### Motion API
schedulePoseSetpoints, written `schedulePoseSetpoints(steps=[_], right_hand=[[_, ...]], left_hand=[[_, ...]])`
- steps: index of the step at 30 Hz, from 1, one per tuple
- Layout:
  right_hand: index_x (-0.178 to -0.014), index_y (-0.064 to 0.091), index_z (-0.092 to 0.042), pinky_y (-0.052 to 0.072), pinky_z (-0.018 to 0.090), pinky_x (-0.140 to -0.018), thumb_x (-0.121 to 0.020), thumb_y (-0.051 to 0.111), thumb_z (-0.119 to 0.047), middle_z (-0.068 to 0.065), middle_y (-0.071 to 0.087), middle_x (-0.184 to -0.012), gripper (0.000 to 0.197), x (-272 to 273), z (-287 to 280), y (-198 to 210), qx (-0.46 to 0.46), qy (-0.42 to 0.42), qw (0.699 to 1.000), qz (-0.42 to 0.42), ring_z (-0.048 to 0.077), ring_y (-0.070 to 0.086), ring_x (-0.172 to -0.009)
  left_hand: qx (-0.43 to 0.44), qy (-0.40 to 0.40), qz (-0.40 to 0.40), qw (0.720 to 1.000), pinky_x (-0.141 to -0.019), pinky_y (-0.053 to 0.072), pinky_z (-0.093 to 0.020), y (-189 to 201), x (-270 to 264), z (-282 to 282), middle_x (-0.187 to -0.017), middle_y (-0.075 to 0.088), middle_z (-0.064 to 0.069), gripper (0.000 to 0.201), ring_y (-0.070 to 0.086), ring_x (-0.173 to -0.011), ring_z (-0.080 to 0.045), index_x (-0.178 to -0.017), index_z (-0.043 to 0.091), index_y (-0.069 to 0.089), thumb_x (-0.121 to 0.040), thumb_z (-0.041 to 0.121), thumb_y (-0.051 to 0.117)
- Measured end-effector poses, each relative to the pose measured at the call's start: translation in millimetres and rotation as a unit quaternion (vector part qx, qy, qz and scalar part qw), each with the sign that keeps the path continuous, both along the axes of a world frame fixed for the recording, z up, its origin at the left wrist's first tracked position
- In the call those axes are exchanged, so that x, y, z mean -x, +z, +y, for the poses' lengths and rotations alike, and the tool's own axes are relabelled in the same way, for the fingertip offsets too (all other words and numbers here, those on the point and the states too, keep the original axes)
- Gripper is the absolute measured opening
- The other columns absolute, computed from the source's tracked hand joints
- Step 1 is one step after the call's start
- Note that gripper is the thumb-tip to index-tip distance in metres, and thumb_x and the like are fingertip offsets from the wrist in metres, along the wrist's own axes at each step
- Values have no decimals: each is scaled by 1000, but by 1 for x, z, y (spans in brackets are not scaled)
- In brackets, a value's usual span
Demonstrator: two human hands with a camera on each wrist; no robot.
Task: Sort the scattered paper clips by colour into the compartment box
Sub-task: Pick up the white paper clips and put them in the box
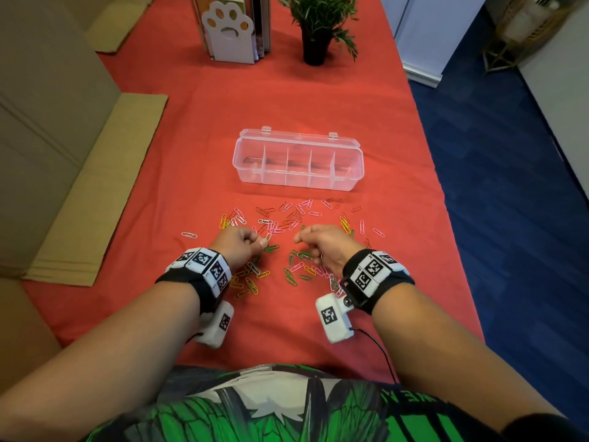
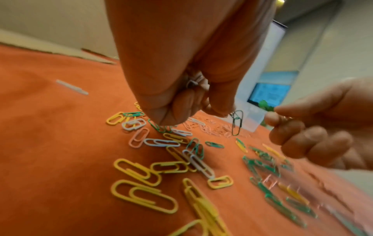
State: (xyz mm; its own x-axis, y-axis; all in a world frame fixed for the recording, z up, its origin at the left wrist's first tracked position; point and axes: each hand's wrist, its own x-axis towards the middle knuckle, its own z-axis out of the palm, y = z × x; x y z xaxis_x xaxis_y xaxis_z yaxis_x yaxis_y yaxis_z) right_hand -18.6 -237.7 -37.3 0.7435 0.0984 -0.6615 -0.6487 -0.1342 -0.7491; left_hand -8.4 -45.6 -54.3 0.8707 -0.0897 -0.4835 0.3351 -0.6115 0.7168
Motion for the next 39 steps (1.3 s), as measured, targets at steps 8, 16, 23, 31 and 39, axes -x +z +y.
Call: schedulePoseSetpoints(steps=[8,16,23,31,39], right_hand=[[-69,53,-23,34,22,-49,-84,64,-26,-6,50,-62,20,-4,37,-2,143,169,971,-96,8,43,-52],[-57,51,-19,35,22,-48,-77,62,-11,-1,50,-54,24,-11,40,1,172,195,963,-66,11,43,-47],[-89,67,-15,44,21,-69,-84,54,-16,5,68,-89,14,-28,28,3,321,214,913,-134,22,62,-86],[-108,60,-10,49,38,-86,-84,47,-8,16,57,-108,28,-54,62,-8,401,310,825,-249,33,59,-101],[-110,55,-12,47,38,-75,-86,43,-8,14,51,-106,27,-52,61,-21,449,337,778,-283,35,57,-98]], left_hand=[[98,65,26,993,-44,32,-14,-2,-2,-1,-59,50,-1,21,37,-42,-2,-64,19,59,-85,19,65],[14,55,-12,998,-48,34,-20,5,-8,-3,-57,52,3,23,42,-49,-7,-62,22,57,-85,18,62],[259,234,109,931,-42,23,-16,14,-18,10,-50,43,-4,15,32,-35,-11,-59,13,40,-73,9,36],[347,269,162,884,-38,32,-13,12,-16,24,-50,45,0,18,37,-38,-9,-68,12,55,-76,11,38],[-154,-37,-87,984,-70,44,-25,-6,-2,25,-80,65,1,16,59,-77,-17,-92,24,73,-79,32,69]])
